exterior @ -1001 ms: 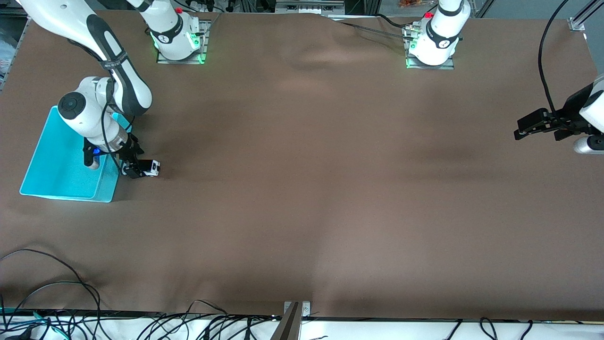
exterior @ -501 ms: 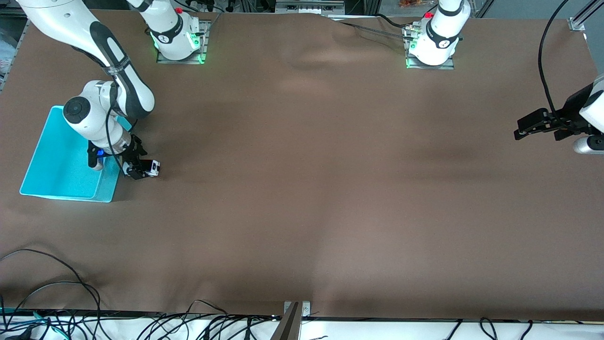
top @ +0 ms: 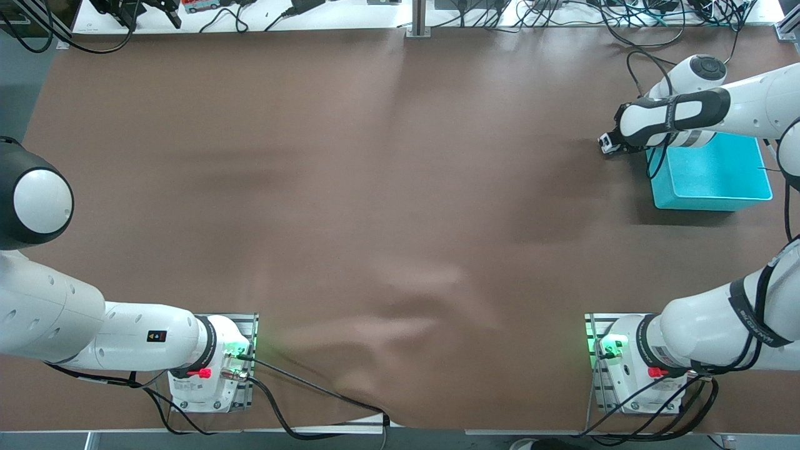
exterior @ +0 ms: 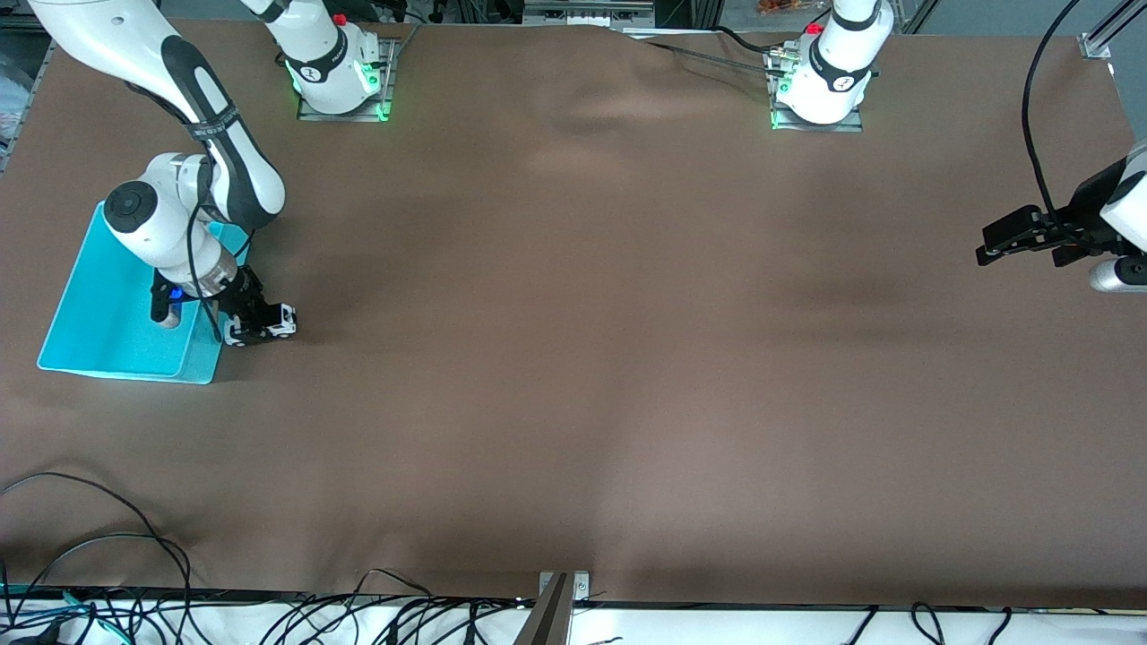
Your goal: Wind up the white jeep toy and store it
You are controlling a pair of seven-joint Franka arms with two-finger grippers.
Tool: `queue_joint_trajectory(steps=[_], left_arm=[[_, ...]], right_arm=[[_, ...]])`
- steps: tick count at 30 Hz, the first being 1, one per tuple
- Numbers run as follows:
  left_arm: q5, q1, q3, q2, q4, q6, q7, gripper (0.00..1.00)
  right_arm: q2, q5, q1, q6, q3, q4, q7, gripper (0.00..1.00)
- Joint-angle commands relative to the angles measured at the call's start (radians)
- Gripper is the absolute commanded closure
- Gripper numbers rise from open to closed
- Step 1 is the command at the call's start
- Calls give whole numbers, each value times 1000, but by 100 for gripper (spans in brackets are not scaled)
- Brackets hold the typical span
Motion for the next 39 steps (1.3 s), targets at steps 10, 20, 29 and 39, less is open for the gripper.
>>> queue_joint_trajectory(steps=[10, 20, 29, 39], left_arm=[[7, 5, -1, -11, -11, -6, 25, 0], [7, 4, -1, -7, -9, -6, 25, 0], [7, 4, -1, -7, -9, -6, 25, 0], [7, 4, -1, -7, -9, -6, 25, 0]], right_arm=[[-160, 3, -22, -193, 45, 6, 54, 100], [-212, 5, -22, -291, 65, 40, 41, 100], [-222, 3, -22, -456, 53, 129, -188, 100], [-239, -18, -22, -608, -73, 175, -612, 100]])
